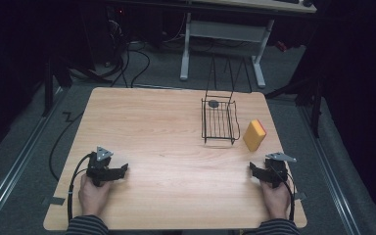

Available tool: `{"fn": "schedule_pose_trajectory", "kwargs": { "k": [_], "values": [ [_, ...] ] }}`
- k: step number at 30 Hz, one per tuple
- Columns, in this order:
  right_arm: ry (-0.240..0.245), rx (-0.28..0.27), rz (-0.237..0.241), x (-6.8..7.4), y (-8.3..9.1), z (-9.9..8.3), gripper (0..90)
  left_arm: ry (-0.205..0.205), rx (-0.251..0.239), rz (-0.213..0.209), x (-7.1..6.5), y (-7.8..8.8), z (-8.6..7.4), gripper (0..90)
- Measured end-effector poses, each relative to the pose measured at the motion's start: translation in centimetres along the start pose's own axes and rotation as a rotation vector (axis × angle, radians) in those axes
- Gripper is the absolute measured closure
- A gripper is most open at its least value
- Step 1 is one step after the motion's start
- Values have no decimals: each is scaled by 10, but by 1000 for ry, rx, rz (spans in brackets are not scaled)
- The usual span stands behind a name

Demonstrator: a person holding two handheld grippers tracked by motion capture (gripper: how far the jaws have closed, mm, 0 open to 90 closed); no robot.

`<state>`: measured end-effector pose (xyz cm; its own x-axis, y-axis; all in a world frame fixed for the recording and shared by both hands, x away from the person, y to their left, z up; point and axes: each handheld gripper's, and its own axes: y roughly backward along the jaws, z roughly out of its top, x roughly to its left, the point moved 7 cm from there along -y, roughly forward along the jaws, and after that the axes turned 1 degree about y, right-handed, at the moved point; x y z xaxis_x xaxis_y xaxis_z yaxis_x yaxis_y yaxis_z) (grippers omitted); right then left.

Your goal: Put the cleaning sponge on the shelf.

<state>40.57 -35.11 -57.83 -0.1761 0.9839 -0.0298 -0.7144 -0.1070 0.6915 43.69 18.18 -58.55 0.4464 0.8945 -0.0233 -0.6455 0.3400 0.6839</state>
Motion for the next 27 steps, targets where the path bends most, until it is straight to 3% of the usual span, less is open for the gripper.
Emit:
{"fn": "schedule_pose_trajectory", "kwargs": {
  "k": [27],
  "values": [
    [3,2,5,0,0,0,299,2,1,0,0,0,0,161]
  ]
}}
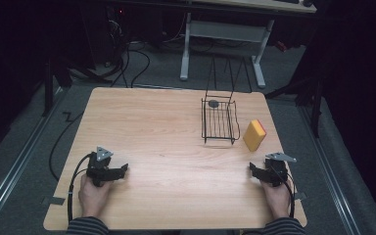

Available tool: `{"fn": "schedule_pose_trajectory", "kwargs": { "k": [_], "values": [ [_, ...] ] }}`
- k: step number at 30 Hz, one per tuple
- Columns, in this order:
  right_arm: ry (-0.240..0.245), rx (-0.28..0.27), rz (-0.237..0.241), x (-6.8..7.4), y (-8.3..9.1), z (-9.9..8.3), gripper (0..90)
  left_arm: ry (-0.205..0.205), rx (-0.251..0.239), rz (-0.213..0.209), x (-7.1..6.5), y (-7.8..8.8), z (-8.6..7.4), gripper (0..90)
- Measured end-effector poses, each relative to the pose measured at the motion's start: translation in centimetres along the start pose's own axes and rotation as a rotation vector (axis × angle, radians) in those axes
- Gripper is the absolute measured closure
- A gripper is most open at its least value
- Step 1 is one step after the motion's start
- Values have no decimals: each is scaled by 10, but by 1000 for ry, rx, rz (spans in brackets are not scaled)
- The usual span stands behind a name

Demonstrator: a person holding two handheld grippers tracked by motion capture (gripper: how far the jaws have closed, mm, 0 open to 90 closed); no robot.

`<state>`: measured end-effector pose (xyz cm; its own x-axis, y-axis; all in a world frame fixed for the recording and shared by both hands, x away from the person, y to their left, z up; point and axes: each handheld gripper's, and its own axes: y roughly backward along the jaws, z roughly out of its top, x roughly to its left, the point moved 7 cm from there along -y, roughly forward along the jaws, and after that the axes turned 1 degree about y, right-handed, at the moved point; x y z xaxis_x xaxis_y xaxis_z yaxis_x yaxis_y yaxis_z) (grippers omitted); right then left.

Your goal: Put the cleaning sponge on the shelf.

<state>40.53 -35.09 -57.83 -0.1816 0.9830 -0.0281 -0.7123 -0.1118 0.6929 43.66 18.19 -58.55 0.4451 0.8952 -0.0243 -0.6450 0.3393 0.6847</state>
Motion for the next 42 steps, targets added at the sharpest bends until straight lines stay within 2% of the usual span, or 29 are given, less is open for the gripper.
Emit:
{"fn": "schedule_pose_trajectory", "kwargs": {
  "k": [11,17,27,32,34,42],
  "values": [
    [-2,4,-2,0,1,0,305,2,-2,-2,0,0,0,163],
    [-5,31,-16,-2,4,-1,288,3,0,-5,0,1,0,164],
    [-9,-12,-2,1,25,2,284,2,1,-6,0,1,-1,164],
    [-32,-46,13,2,36,5,285,2,1,-6,0,1,-1,163],
    [-38,-69,18,2,42,9,288,1,1,-6,0,1,-1,164],
    [-40,-106,14,3,52,21,294,2,0,-6,0,1,-1,163]
  ]
}}
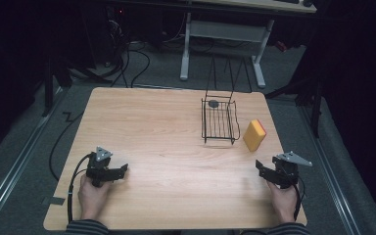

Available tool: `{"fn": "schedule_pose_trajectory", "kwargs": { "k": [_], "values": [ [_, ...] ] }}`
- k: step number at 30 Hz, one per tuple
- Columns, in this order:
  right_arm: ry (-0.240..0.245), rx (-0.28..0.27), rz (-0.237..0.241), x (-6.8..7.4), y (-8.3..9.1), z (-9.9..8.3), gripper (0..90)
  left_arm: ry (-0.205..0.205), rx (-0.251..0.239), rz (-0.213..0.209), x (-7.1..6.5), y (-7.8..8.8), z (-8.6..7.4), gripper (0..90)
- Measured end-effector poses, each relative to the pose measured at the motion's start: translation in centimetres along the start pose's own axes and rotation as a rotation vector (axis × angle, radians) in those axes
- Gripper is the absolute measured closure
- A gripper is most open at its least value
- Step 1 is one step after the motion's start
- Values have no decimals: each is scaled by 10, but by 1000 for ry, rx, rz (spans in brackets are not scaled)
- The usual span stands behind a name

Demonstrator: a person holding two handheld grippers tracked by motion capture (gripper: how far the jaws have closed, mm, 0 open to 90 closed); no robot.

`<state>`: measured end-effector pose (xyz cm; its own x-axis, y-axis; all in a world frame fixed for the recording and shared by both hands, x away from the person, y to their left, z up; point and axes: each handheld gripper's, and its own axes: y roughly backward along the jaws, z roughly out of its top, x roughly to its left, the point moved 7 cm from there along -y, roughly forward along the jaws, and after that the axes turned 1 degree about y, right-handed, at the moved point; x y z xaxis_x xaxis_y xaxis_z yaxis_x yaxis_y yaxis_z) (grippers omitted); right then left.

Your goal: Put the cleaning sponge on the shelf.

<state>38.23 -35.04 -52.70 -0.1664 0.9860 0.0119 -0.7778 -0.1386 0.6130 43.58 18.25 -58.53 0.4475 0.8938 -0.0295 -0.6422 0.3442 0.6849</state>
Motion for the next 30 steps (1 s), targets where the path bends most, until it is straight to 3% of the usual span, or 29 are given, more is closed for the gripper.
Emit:
{"fn": "schedule_pose_trajectory", "kwargs": {
  "k": [16,30],
  "values": [
    [42,-72,-4,2,0,36,313,0,0,0,0,0,0,164],
    [18,-93,-12,-6,-15,61,323,0,0,0,0,0,0,164]
  ]
}}
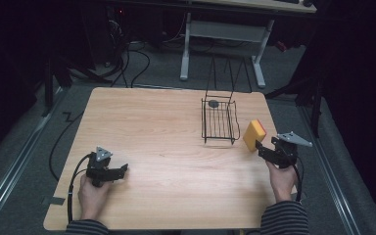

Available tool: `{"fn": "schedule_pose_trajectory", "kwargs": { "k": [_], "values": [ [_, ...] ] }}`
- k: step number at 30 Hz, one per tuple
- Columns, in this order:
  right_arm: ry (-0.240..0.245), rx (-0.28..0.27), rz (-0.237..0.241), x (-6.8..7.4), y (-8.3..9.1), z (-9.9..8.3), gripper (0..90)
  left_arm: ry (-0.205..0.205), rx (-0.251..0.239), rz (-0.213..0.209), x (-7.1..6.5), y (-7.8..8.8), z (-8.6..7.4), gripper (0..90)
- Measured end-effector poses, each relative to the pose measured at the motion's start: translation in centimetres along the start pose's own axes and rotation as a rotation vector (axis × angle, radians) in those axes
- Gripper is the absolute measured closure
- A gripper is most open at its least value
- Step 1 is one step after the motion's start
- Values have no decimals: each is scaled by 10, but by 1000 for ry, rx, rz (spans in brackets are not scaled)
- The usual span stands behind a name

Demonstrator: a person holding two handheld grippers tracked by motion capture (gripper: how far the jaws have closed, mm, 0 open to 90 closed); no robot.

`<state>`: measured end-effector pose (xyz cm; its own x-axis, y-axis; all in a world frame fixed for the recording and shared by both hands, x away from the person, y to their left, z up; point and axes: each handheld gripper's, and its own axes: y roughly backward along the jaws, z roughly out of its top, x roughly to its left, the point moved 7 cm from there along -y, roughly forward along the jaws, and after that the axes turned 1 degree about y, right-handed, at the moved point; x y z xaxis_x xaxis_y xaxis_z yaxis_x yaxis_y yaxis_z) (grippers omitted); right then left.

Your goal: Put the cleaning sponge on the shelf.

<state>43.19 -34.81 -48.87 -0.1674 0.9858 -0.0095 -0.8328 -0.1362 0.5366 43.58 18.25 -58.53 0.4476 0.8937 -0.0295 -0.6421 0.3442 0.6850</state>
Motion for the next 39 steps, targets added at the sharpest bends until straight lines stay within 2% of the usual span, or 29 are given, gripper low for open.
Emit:
{"fn": "schedule_pose_trajectory", "kwargs": {
  "k": [14,20,32,39],
  "values": [
    [-59,12,11,-7,-26,4,330,0,0,0,0,0,0,163],
    [-75,44,10,-7,-37,-1,335,0,0,0,0,0,0,163],
    [-118,59,23,-11,-52,-7,386,0,0,0,0,0,0,164],
    [-105,74,29,-8,-60,-13,430,0,0,0,0,0,0,163]
  ]
}}
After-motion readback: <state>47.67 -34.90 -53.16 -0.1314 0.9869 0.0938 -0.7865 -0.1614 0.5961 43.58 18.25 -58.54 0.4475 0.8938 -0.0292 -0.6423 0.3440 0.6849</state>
